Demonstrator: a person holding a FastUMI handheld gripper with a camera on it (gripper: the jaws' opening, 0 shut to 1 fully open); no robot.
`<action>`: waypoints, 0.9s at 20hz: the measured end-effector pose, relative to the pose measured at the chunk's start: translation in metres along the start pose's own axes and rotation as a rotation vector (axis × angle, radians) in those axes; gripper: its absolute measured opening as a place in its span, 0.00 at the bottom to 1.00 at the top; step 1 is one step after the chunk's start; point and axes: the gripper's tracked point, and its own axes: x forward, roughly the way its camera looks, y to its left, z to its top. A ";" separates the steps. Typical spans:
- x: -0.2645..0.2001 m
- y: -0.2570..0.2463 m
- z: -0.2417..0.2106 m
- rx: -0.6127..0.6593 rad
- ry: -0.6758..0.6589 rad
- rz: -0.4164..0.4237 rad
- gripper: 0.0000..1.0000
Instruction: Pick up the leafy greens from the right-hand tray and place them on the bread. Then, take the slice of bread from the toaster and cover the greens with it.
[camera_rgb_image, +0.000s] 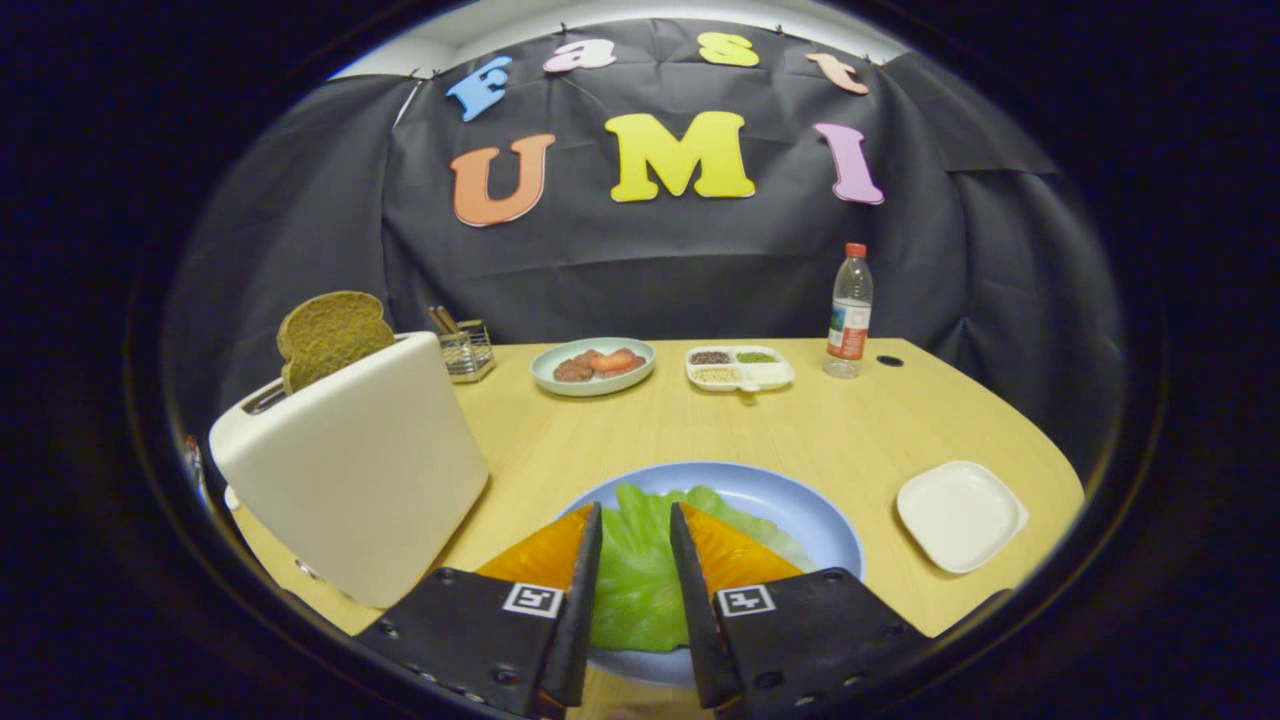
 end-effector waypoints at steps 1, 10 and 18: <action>-0.003 0.000 0.005 0.007 -0.021 -0.005 0.57; -0.070 0.033 0.096 -0.016 -0.267 -0.025 0.96; -0.077 0.158 0.119 -0.028 -0.293 0.123 0.96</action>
